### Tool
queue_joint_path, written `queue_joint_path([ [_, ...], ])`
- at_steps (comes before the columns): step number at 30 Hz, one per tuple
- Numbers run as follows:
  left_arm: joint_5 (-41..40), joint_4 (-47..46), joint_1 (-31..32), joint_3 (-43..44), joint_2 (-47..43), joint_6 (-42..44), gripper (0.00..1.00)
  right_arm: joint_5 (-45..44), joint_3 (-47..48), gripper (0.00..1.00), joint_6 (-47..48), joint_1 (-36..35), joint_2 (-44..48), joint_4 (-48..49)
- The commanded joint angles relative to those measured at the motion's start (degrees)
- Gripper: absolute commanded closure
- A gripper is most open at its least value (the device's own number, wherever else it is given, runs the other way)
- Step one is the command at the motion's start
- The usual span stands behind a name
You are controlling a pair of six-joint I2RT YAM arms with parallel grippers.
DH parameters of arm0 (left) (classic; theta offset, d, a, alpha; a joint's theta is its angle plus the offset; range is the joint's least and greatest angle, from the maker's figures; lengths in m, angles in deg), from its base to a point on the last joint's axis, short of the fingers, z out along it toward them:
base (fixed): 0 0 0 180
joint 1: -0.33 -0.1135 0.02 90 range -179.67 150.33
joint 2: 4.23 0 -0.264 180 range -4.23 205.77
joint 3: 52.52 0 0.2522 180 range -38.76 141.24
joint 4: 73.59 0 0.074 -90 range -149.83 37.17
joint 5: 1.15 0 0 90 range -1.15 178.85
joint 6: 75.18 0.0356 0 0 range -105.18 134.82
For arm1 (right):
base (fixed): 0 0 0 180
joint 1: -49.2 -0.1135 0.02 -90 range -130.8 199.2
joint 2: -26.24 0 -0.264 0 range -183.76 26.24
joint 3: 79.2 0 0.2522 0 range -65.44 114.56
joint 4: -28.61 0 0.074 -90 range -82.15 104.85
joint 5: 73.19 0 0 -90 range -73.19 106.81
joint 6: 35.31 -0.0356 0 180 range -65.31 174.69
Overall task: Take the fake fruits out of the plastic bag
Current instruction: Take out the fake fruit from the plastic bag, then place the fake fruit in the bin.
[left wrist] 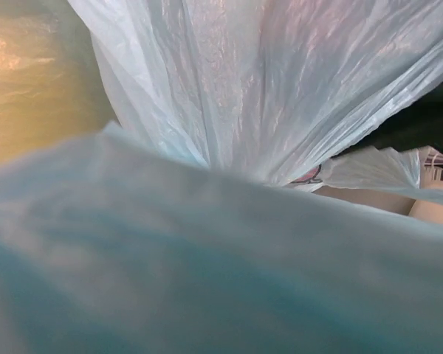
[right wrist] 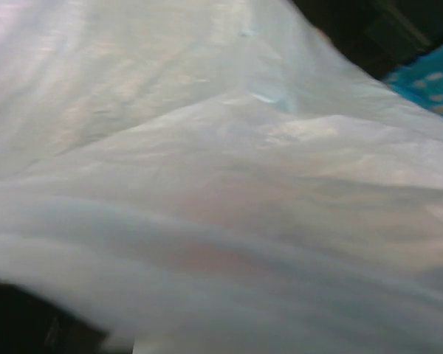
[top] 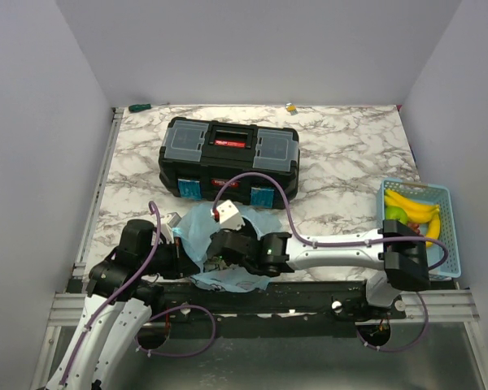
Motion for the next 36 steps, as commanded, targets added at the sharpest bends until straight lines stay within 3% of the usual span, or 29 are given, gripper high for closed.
queue_joint_path([
  [1,0.9,-0.4,0.1,-0.5,0.1,-0.2,1.0,17.4,-3.0,0.99,3.1,-0.5,3.4,7.8],
  [8,1.0,-0.5,0.1,-0.5,0.3,-0.1,1.0,30.8,-6.1,0.99,4.0,-0.4,7.7,14.4],
  [24,1.0,-0.4,0.2,-0.5,0.7,-0.1,1.0,38.0,3.7,0.99,3.7,-0.4,15.9,27.4],
  [28,1.1,-0.4,0.1,-0.5,0.8,-0.1,1.0,28.8,5.6,1.0,5.9,-0.5,16.7,28.2],
  [34,1.2,-0.3,0.1,-0.5,0.6,0.1,1.0,-6.1,1.6,0.99,6.6,-0.4,21.6,24.9],
  [36,1.2,-0.4,0.1,-0.5,0.6,0.1,1.0,-13.9,-2.0,0.99,7.8,-0.1,25.1,24.8],
])
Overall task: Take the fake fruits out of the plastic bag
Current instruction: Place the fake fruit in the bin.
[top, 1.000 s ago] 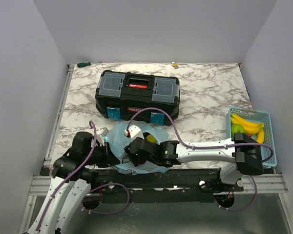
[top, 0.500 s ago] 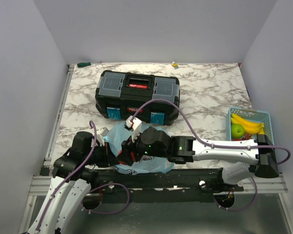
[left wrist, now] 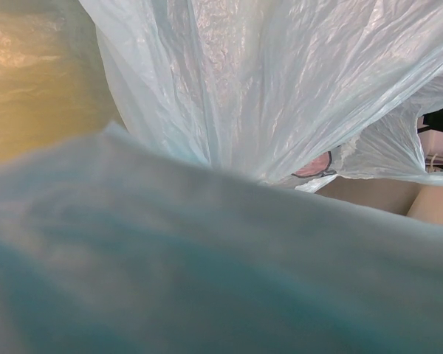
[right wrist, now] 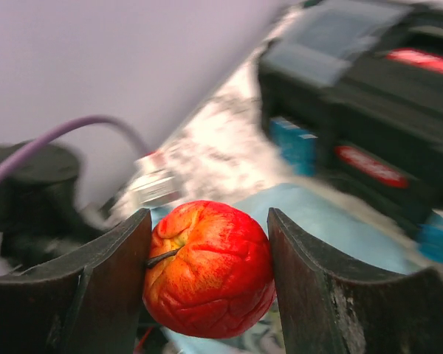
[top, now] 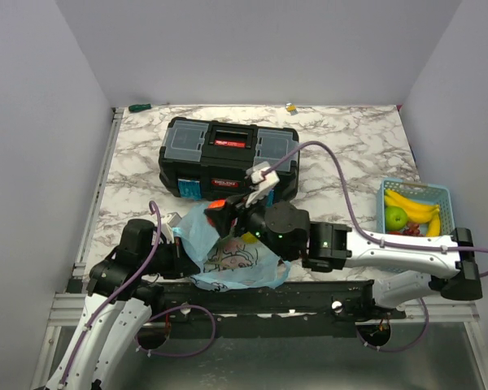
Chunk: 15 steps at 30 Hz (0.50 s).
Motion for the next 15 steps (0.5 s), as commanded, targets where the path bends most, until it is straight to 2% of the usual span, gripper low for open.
queue_joint_path([
  [1,1.3,-0.4,0.1,-0.5,0.2,0.4,1.0,-28.2,-6.3,0.99,2.8,0.3,8.3,-0.6],
  [4,1.5,-0.6,0.1,-0.5,0.4,0.5,1.0,-35.5,-10.7,0.99,4.7,1.7,15.1,-0.6],
  [7,1.9,-0.7,0.1,-0.4,1.0,0.8,1.0,-38.7,-15.2,0.99,6.6,5.0,20.9,-0.7],
  [9,2.0,-0.7,0.1,-0.4,1.4,1.0,1.0,-40.9,-17.4,0.99,5.7,7.9,23.6,-4.2],
  [12,2.1,-0.8,0.1,-0.3,1.5,1.0,1.0,-41.4,-20.2,0.99,2.3,11.8,26.6,-9.0],
  [15,2.0,-0.8,0.1,-0.4,1.5,0.9,1.0,-38.0,-22.2,0.99,-2.7,17.1,27.9,-13.5],
])
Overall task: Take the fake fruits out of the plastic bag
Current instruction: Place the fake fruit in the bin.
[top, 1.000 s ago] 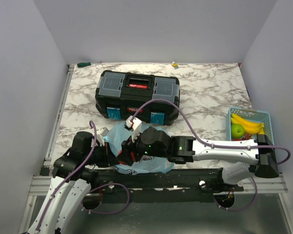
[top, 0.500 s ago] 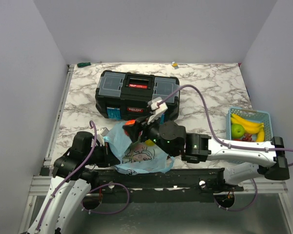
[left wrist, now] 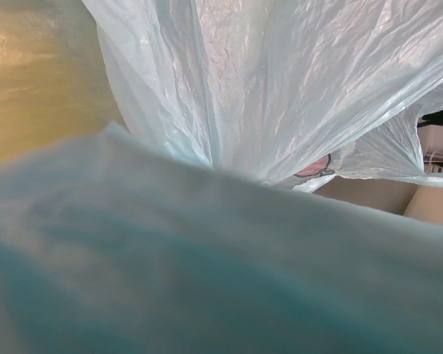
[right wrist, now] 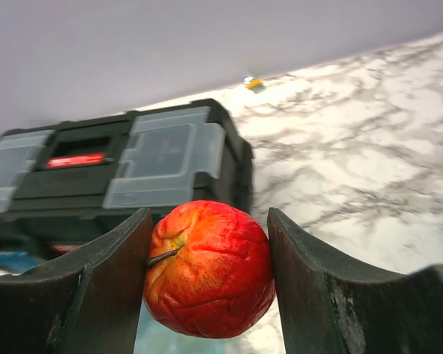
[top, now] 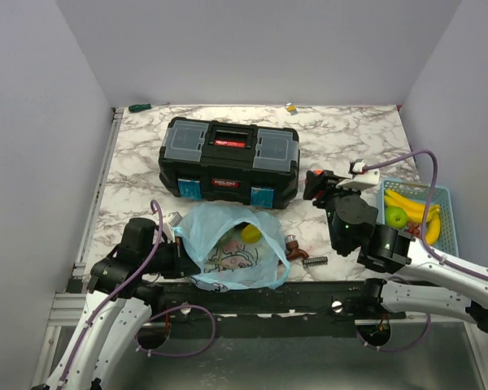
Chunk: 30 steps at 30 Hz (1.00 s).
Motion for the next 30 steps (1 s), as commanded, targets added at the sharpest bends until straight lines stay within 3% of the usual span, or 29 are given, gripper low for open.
queue_joint_path([
  [1,1.6,-0.8,0.1,-0.4,0.1,0.9,1.0,0.1,-3.4,0.99,-7.1,6.1,0.7,-9.5],
  [8,1.5,-0.5,0.1,-0.5,-0.2,0.7,1.0,7.0,-1.5,0.99,-18.9,16.9,-6.5,-20.8],
  [18,1.9,-0.5,0.1,-0.5,-0.1,1.1,1.0,15.6,-3.4,0.99,-24.9,43.8,-6.4,-23.0],
  [24,2.4,-0.5,0.1,-0.5,0.1,1.4,1.0,10.0,-0.1,0.99,-28.7,55.9,-12.1,-26.3],
  [30,3.0,-0.4,0.2,-0.6,0.3,1.9,1.0,-5.4,3.7,0.99,-27.4,61.2,-20.3,-26.9],
])
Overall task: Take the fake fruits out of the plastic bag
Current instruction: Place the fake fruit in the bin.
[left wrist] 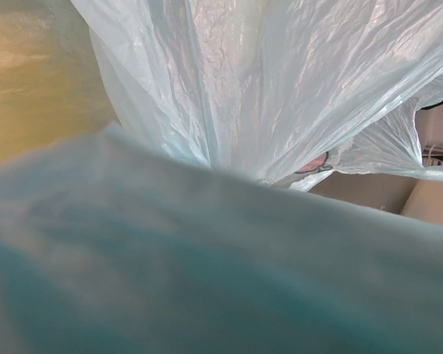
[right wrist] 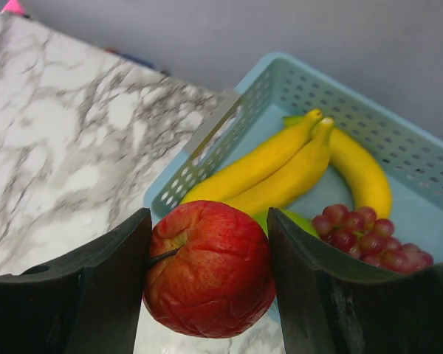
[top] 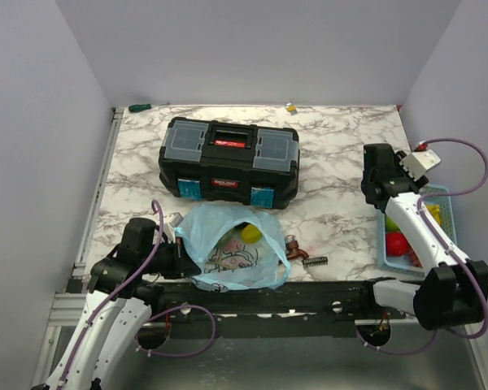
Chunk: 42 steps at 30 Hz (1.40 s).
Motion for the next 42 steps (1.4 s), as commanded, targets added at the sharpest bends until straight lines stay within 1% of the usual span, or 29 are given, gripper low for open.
queue_joint_path([
  [1,2.2,-0.4,0.2,-0.5,0.3,1.4,1.0,-13.7,3.5,0.99,-1.2,3.3,-4.4,-1.8],
  [4,2.6,-0.5,0.2,-0.5,0.6,1.7,1.0,-15.8,3.1,0.99,-1.2,6.5,-6.9,-1.1],
  [5,2.7,-0.5,0.2,-0.6,0.8,1.8,1.0,-15.2,2.8,0.99,-1.6,8.0,-7.5,-1.0],
  [12,3.0,-0.5,0.2,-0.5,0.2,2.1,1.0,-3.9,-1.0,0.99,-2.4,18.1,-10.3,3.2],
  [15,2.9,-0.4,0.2,-0.6,0.0,2.0,1.0,2.3,-1.8,0.93,-1.8,21.0,-11.5,4.8],
  [16,2.9,-0.4,0.1,-0.6,0.0,1.9,1.0,2.9,-1.7,0.9,-1.7,21.2,-12.0,4.9],
  [18,2.8,-0.4,0.2,-0.5,-0.2,1.9,1.0,3.7,-1.4,0.81,-1.7,21.2,-12.8,4.8],
  [19,2.9,-0.5,0.2,-0.7,-0.3,1.9,1.0,4.6,-1.1,0.8,-1.7,21.3,-13.1,5.1],
  [22,2.9,-0.6,0.2,-0.6,-0.1,1.9,1.0,7.1,0.6,0.71,0.1,21.2,-14.0,5.1],
  [24,2.9,-0.4,0.2,-0.6,0.1,2.0,1.0,7.3,1.6,0.67,0.7,21.2,-14.0,4.8],
  [26,2.8,-0.5,0.2,-0.6,-0.1,1.9,1.0,7.0,1.3,0.66,0.6,21.3,-13.3,5.0],
  [28,2.9,-0.7,0.2,-0.6,-0.4,1.8,1.0,7.2,0.4,0.54,0.6,21.2,-12.7,5.9],
  [29,2.8,-0.7,0.2,-0.5,-0.3,1.8,1.0,7.5,-0.1,0.46,0.9,21.3,-12.7,6.3],
  [31,2.5,-0.4,0.2,-0.6,-0.1,1.7,1.0,7.7,-0.3,0.27,1.0,21.3,-13.0,6.2],
  [32,2.5,-0.4,0.2,-0.7,0.0,1.7,1.0,7.7,-0.2,0.25,1.0,21.2,-13.2,6.0],
  [39,3.3,-0.5,0.2,-0.6,0.8,2.2,1.0,8.9,0.5,0.25,2.1,21.3,-11.1,5.7],
  [42,3.6,-1.0,0.2,-0.7,0.3,2.1,1.0,11.8,0.6,0.27,2.4,21.2,-8.1,5.8],
])
